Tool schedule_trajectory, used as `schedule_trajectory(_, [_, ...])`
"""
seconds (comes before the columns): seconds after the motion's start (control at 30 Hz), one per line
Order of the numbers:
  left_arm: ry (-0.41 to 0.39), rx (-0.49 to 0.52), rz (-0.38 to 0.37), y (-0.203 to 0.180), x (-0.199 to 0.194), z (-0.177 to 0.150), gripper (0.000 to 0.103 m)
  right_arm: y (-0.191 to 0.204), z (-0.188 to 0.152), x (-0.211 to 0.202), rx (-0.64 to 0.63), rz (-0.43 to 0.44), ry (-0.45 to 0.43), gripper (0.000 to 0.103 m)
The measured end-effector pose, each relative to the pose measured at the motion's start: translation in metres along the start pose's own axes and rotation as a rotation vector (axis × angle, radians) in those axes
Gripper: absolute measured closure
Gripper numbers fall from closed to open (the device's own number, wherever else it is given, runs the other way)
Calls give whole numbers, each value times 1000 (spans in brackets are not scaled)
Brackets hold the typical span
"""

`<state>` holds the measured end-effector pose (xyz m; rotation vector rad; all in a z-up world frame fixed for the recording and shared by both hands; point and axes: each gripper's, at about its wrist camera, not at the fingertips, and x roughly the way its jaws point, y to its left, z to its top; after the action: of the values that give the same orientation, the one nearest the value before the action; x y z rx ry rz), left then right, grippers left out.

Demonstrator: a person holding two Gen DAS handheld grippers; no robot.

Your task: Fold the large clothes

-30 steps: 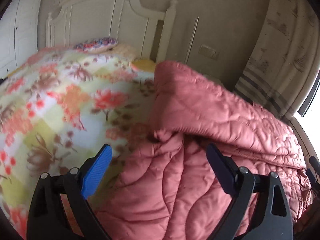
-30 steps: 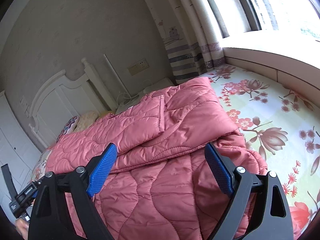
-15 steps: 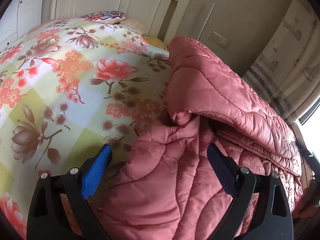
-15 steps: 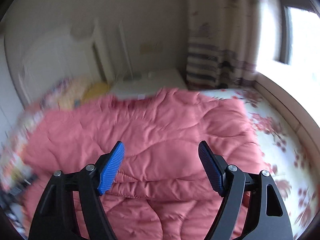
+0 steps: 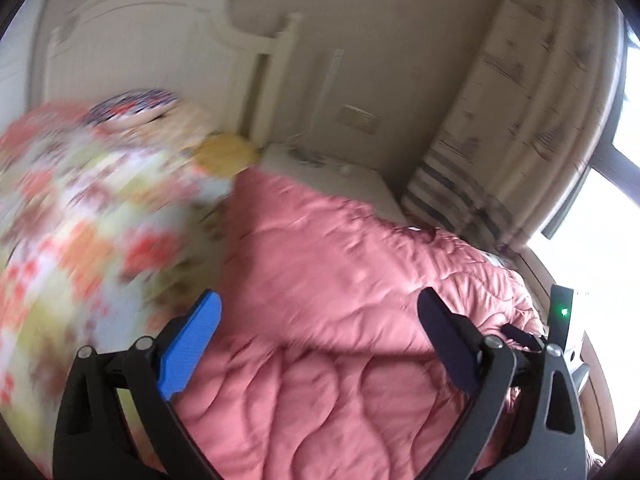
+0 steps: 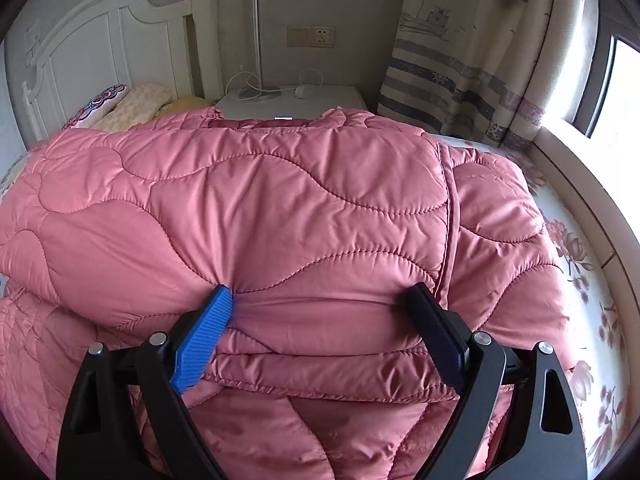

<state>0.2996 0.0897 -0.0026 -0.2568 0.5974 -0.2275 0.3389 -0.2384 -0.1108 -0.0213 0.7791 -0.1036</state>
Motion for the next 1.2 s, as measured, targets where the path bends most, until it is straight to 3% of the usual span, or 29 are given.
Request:
schedule_trajectory(0.1, [103,35,-41,-5,50,9,2,-2,0,0,5,6,-1,17])
schedule_trajectory(0.2, [248,11,30,14,107,-9,3,-2,1,0,9,12,-3,17])
schedule_trajectory(0.33, [248,105,93,0,109,-10,2,-4,2,-1,8,34,-4,17])
schedule_trajectory(0.43, [238,13,30,9,95,9,3,-5,2,0,16,44,1,17])
schedule_trajectory(0.5, [163,-67,-30,18,76,31,2,-6,2,0,19,49,0,17])
schedule_trajectory(0.57, [116,-94,-40,26,70,46,2,-6,3,0,20,49,1,17])
schedule_trajectory(0.63, [144,-110,-37,35,83,52,2,-6,3,0,19,50,0,17])
schedule_trajectory(0.73, [247,-122,-1,45,123,38,3,-6,3,0,20,50,1,17])
schedule_trajectory(0.8, [269,-22,89,40,143,22,2,-6,3,0,21,53,1,17])
schedule_trajectory(0.87, [276,22,109,34,144,22,3,-8,4,1,21,59,0,17])
schedule_trajectory(0.93, [257,-62,26,44,134,40,3,-9,4,1,23,60,1,17])
schedule_trajectory(1.03, [161,-216,-122,65,107,75,3,-9,4,1,24,62,2,17])
schedule_trajectory(1.13, [113,-231,-179,70,101,102,3,-9,4,1,23,62,1,17])
schedule_trajectory(1.2, [139,-209,-175,66,114,109,3,-9,4,1,24,64,1,17])
